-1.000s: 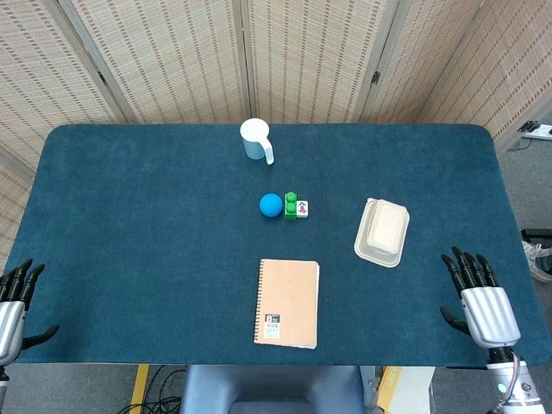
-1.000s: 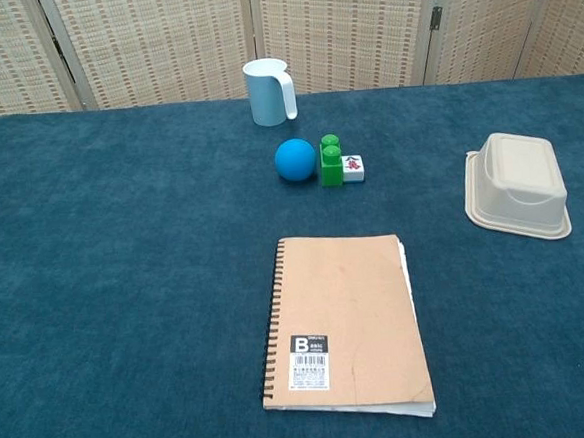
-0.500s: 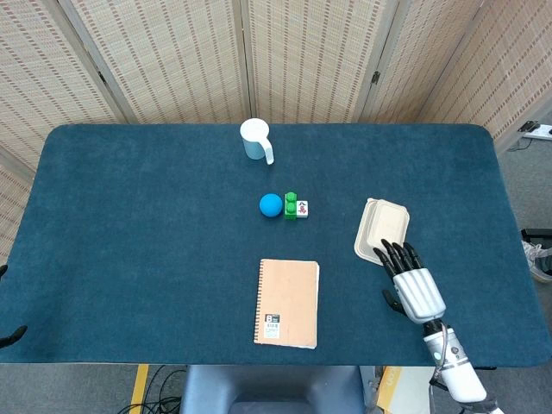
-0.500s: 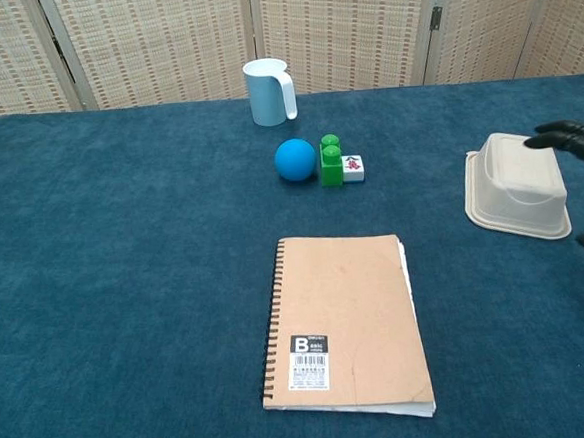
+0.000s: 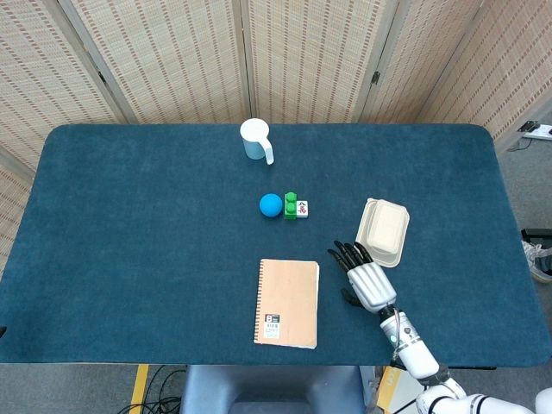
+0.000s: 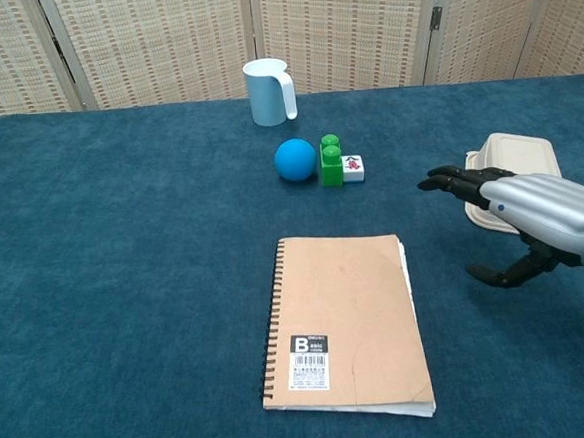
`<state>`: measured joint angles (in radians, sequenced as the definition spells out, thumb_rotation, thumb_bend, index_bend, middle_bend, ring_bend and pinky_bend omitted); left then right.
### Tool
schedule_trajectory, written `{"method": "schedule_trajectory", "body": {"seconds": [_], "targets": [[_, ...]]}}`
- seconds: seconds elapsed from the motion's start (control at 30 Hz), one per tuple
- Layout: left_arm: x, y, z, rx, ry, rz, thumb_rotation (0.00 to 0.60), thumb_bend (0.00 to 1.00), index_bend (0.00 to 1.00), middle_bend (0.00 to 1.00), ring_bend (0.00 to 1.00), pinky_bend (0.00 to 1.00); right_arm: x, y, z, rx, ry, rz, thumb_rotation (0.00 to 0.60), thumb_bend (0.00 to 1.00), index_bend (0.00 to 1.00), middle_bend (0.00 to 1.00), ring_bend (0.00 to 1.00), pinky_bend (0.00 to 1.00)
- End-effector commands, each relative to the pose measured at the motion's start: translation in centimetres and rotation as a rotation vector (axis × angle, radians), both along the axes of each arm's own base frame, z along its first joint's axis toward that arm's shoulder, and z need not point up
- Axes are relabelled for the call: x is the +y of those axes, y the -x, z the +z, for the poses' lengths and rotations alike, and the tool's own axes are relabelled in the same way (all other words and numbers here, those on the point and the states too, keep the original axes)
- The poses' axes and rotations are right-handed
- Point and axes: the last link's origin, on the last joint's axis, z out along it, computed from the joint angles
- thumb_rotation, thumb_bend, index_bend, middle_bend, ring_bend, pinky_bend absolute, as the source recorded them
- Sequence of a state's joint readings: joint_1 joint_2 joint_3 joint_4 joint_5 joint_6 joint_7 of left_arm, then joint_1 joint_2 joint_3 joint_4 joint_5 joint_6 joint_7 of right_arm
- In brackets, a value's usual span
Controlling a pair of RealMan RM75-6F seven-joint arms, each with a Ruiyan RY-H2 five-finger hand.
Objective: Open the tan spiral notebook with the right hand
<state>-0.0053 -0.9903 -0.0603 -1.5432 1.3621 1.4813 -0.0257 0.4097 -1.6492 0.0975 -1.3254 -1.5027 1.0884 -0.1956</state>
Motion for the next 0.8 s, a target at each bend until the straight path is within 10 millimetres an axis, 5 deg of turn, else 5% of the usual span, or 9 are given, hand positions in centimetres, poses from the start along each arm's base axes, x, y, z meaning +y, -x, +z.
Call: {"method": "schedule_trajectory", "body": {"seconds": [0.03,0.8], "targets": [[0.0,0.1,0.1,0.002,-0.002,0.004,0.600,0.02,0.10,0.06,0.09,0.14,-0.2,-0.3,-0.5,-0.002,-0.007,0.004,0.600,0.39,0.02,0.00,0.00,0.00],[0.0,1.9,1.2,-0.018,-0.023,0.059,0.600,0.02,0.10,0.06,0.09,0.14,-2.3,-2.0,-3.9,-0.040,-0.074,-0.007,0.600,0.39,0.02,0.00,0.00,0.00]]}}
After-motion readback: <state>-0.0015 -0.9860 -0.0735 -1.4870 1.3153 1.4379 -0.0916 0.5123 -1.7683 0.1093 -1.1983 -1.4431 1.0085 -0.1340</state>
